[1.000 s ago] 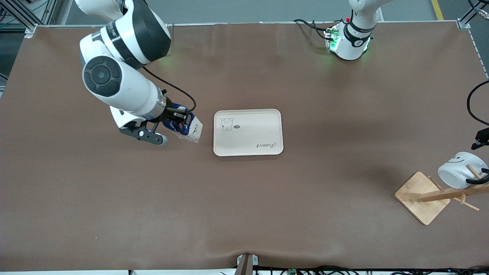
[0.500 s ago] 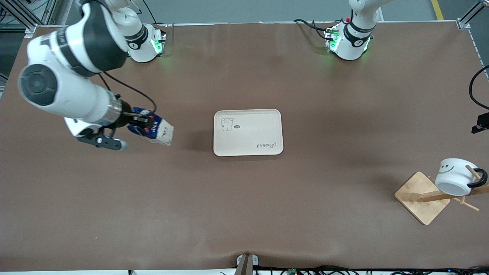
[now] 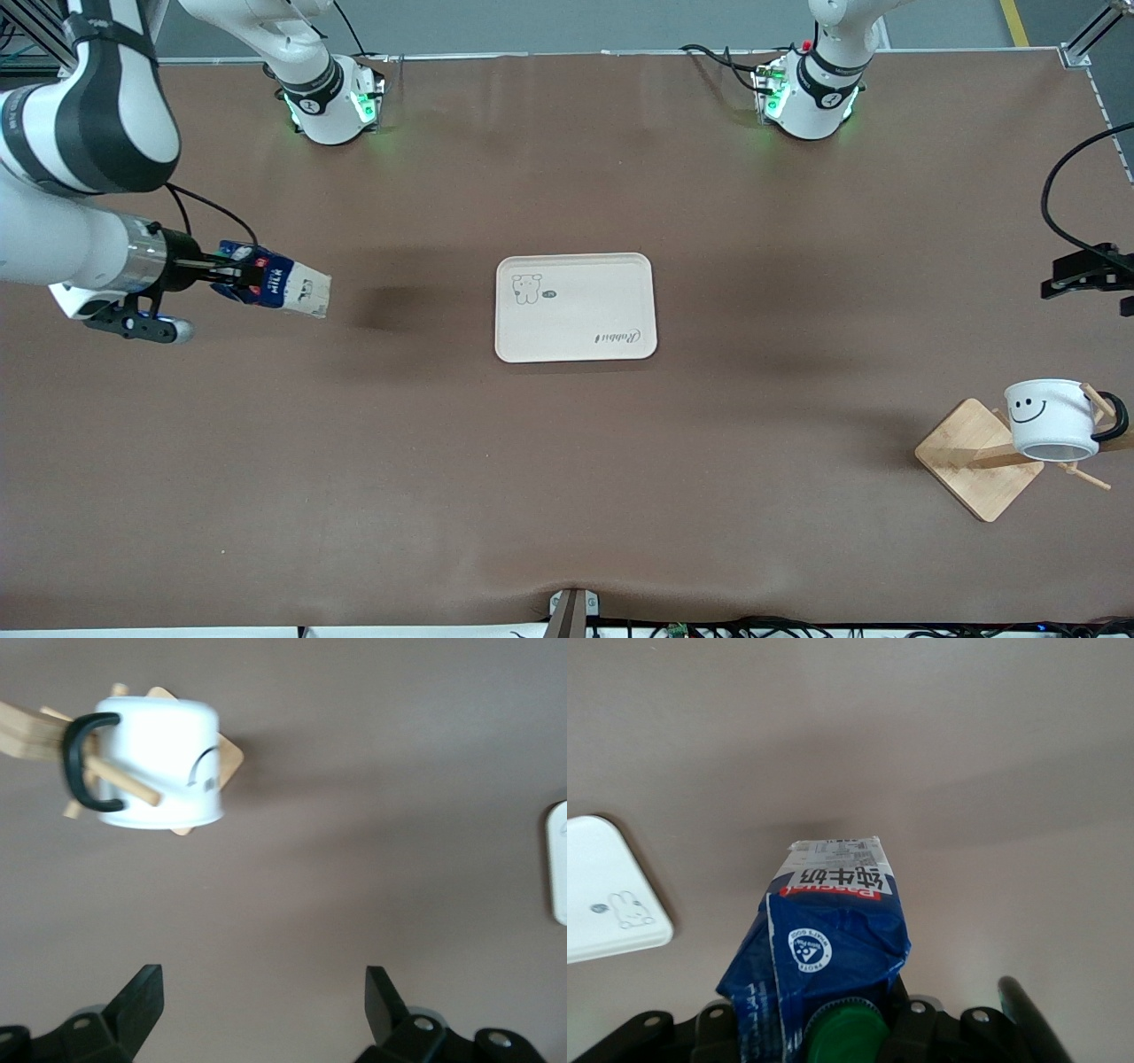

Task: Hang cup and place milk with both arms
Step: 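Lower the milk carton onto the table while the left gripper withdraws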

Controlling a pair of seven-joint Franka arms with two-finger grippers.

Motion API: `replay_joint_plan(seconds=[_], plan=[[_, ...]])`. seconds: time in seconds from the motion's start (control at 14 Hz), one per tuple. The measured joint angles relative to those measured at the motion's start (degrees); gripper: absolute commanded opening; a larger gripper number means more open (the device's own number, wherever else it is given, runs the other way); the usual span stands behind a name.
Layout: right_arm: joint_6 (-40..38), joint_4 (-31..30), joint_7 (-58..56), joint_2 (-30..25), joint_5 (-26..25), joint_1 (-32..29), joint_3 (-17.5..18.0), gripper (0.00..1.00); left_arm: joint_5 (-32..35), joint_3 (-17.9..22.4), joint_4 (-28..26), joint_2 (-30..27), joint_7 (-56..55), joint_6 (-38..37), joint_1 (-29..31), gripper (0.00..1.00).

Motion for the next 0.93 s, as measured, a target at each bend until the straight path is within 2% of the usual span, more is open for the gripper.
replay_joint_plan(seconds=[0.36, 0.57, 0.93], plan=[[4.16, -5.75, -10.41, -0.62, -0.51, -4.67, 0.01, 0.00, 0.00, -0.95, -0.04, -0.01, -2.55, -0.71, 0.05, 1.00], [8.99, -9.75, -14.42, -2.03, -3.31, -6.57, -0.01, 0.00, 0.00, -0.81, -0.03, -0.06, -2.53, -0.70, -0.45, 1.00], [13.10, -15.51, -15.21, -4.16, -4.16, -10.31, -0.01, 0.00, 0.00, 6.60, -0.15, -1.93, -3.58, -0.70, -11.45, 1.00]])
